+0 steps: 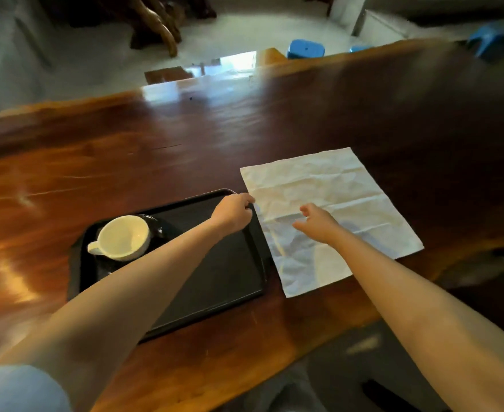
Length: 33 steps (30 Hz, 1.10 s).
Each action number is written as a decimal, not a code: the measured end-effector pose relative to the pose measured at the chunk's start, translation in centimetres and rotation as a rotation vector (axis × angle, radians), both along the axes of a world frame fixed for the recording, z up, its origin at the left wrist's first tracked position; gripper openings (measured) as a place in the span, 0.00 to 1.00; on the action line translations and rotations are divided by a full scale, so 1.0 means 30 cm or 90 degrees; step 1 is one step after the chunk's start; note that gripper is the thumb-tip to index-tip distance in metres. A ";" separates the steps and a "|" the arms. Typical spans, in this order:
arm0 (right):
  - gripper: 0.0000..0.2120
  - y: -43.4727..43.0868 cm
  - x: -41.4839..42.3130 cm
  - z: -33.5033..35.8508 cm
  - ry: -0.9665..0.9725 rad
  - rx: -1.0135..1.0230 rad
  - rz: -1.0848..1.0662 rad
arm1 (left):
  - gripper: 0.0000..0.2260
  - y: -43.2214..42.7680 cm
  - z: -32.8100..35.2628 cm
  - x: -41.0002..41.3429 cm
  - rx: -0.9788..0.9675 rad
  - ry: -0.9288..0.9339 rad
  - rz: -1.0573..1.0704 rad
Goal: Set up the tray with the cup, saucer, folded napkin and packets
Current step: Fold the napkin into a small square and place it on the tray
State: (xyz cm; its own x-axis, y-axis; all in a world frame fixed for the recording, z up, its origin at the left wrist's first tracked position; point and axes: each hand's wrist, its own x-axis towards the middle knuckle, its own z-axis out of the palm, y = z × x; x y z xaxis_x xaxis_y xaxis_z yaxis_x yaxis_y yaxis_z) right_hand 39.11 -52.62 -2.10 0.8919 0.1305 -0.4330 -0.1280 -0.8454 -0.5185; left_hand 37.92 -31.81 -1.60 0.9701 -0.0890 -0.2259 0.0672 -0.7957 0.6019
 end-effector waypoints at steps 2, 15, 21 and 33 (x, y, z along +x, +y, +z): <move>0.28 -0.093 0.027 -0.027 0.008 -0.015 0.006 | 0.18 -0.092 -0.027 0.027 0.006 0.015 -0.009; 0.31 -0.614 0.265 -0.346 -0.003 -0.206 0.295 | 0.27 -0.652 -0.392 0.124 0.168 0.136 0.062; 0.30 -0.754 0.352 -0.390 -0.066 -0.240 0.327 | 0.29 -0.664 -0.460 0.211 0.264 0.155 0.008; 0.23 -0.515 0.192 -0.341 -0.087 -0.025 0.195 | 0.19 -0.727 -0.332 0.596 0.113 0.032 0.040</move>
State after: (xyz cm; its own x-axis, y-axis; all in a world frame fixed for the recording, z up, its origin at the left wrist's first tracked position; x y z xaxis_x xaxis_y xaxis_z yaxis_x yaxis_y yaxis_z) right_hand 44.86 -68.07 -12.34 0.8641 0.3869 -0.3219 0.2037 -0.8538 -0.4792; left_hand 55.79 -53.63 -11.57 0.9595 0.0176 -0.2813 0.1474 -0.8819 0.4477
